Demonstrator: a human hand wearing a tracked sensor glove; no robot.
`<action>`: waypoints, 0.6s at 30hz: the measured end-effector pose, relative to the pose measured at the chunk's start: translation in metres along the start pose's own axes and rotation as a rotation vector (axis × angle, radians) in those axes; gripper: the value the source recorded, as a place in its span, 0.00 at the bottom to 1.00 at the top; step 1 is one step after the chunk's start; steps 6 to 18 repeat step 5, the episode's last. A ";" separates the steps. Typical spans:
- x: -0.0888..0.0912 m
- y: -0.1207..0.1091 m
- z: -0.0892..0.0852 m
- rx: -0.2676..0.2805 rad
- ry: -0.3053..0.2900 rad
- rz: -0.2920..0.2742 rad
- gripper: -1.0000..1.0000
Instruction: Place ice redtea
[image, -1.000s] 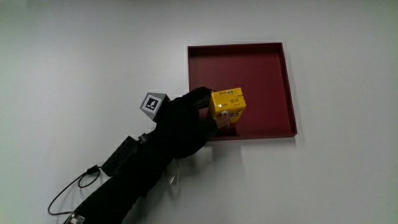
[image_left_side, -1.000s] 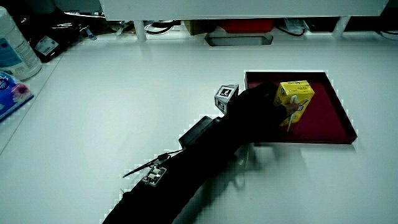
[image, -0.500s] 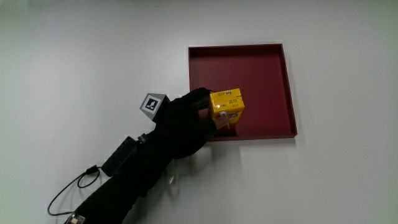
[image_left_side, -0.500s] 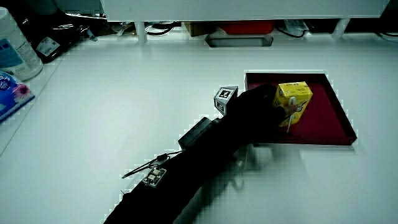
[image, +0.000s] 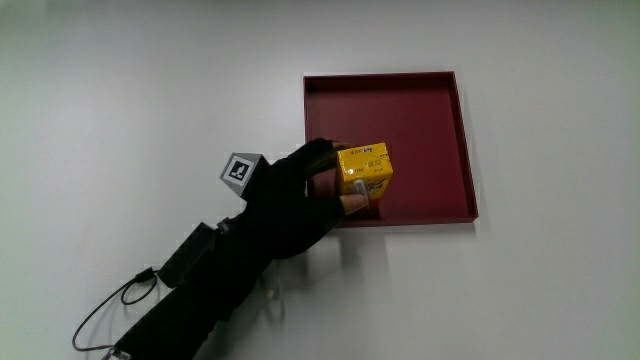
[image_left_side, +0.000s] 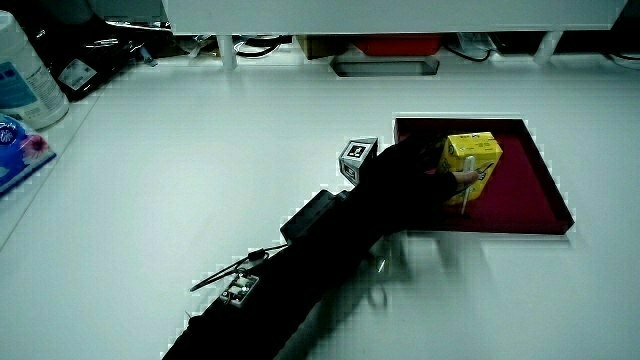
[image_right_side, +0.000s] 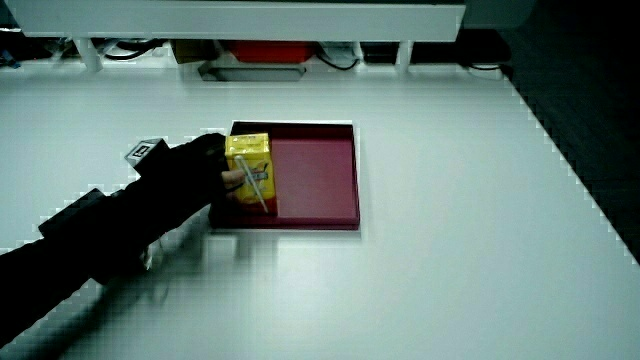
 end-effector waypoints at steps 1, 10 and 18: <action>0.003 -0.002 0.001 0.003 -0.013 0.011 0.10; 0.021 -0.016 0.011 -0.034 -0.043 0.059 0.04; 0.021 -0.016 0.011 -0.034 -0.043 0.059 0.04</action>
